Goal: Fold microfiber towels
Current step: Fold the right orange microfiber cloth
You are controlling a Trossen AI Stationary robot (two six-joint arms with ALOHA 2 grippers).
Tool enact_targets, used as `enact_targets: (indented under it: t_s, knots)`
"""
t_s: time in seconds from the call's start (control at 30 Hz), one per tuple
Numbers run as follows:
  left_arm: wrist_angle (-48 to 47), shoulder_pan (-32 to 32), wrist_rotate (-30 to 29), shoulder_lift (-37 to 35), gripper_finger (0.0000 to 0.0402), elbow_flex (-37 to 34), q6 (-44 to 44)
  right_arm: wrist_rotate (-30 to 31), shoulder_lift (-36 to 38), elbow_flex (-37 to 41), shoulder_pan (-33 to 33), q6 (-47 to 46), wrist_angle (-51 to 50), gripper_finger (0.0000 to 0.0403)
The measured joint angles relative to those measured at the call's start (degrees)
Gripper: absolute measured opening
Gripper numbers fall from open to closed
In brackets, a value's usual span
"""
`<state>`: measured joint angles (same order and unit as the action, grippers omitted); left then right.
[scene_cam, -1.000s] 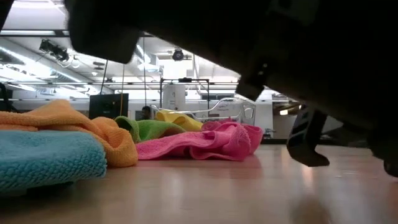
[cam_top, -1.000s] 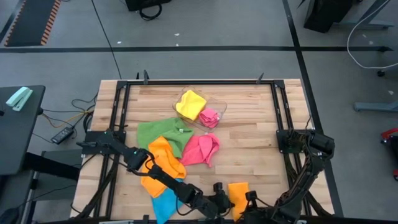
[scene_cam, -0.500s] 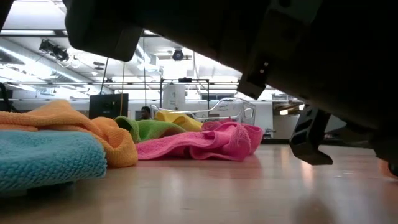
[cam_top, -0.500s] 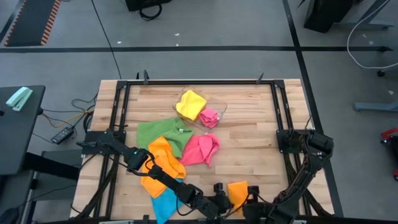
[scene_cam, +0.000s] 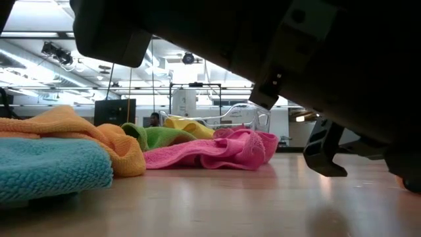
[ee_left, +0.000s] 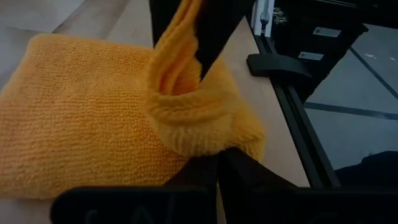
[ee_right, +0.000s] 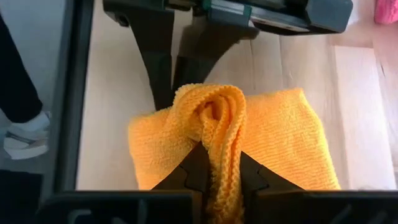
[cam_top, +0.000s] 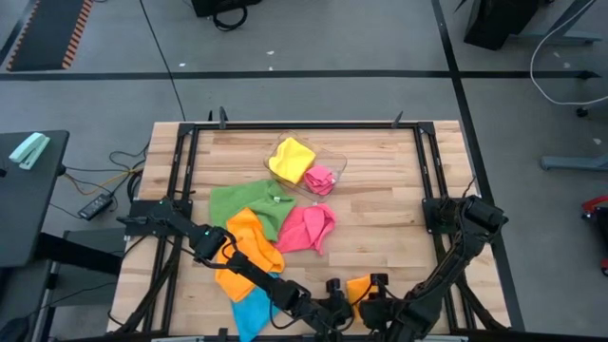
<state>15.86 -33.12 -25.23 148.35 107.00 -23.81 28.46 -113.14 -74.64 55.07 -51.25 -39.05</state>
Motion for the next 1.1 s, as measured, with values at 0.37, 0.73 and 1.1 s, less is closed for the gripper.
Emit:
enact_targets:
  t_s: [0.37,0.73,1.1]
  knots:
    - [-0.28,0.0,-0.02,0.0,0.0025,0.0,-0.06,-0.08,0.0,0.03,-1.09,4.76,-0.16,0.0041]
    - [-0.28,-0.08,0.0,0.0,0.001,0.0,-0.09,0.42,0.0,0.05,-0.79,5.6,-0.14,0.0097]
    - [-0.26,-0.13,0.02,0.0,0.0024,0.0,-0.07,-0.27,0.0,0.05,-0.94,7.63,-1.24,0.0191]
